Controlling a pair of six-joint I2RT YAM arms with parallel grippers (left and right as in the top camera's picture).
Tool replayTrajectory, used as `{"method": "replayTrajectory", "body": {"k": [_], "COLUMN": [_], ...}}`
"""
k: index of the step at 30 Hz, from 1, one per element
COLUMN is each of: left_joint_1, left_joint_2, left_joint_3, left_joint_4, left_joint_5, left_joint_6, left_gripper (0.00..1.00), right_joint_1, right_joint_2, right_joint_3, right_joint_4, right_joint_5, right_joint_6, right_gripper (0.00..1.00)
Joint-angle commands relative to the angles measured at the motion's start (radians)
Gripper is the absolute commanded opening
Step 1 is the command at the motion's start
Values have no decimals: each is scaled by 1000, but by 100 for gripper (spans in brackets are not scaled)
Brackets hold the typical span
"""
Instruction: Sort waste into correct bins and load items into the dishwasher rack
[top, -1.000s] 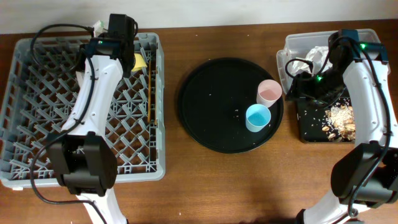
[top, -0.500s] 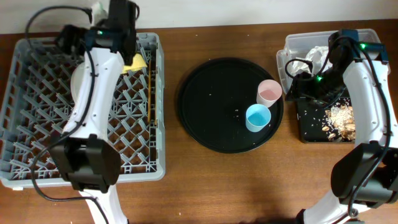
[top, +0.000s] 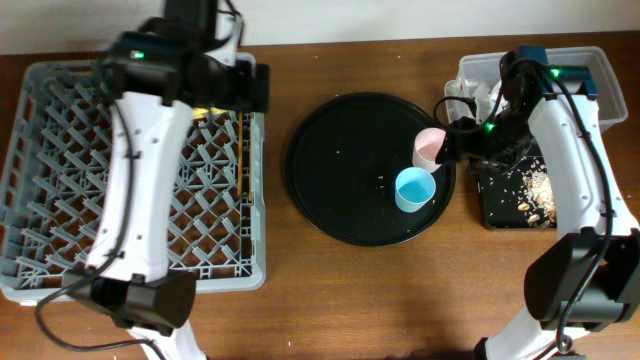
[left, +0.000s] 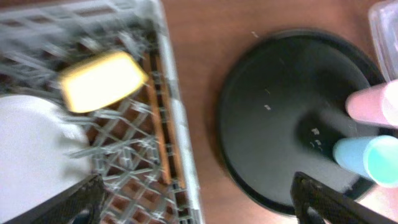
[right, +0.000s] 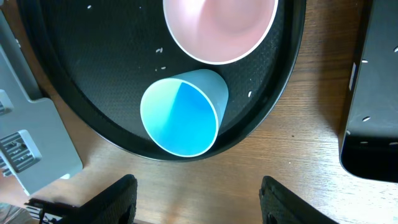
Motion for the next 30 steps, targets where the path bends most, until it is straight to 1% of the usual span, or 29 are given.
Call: {"method": "replayTrajectory", "body": {"k": [1,2,7,9,12,13,14,16,17,18,20,21,23,25,28,30], "left_joint_1": [-68,-91,-210,-231,-270,-272,-274,-269,-262,-259,-251,-249,-247,-247,-248,-248], "left_joint_2": [35,46,63,65,85,90,98,98,98,98,98,98,98,98,98,98], "left_joint_3": [-89,-123,-249,-252,-252,-252,-253,-252,-252,-252,-252,-252,-252,-252,-252,-252], "left_joint_4": [28,52,161,169,199,203,209,225,227,224,220,220,220,212,201,197], "left_joint_5": [52,53,75,76,75,76,76,75,75,75,75,74,58,41,41,41], "left_joint_6": [-73,-103,-151,-182,-196,-207,-230,-237,-237,-237,-237,-237,-236,-236,-236,-236], "left_gripper": [92,89,89,89,89,89,84,84,84,84,84,84,84,84,84,84], "right_joint_1": [5,11,12,12,22,33,55,92,105,110,109,109,109,109,109,109], "right_joint_2": [-8,-8,-6,-6,-5,-5,-5,-5,-5,-5,-5,-5,-5,-5,-5,-5], "right_joint_3": [15,15,14,14,5,-8,-37,-101,-139,-166,-221,-249,-307,-354,-358,-358], "right_joint_4": [-3,-4,-2,-1,0,10,37,97,123,141,180,201,260,311,321,321], "right_joint_5": [-11,8,29,68,74,75,74,87,116,124,140,165,176,176,173,140], "right_joint_6": [-8,-8,1,27,46,55,73,115,151,159,166,187,197,204,204,203], "right_gripper": [64,64,64,64,64,61,58,50,49,48,40,40,33,24,4,4]}}
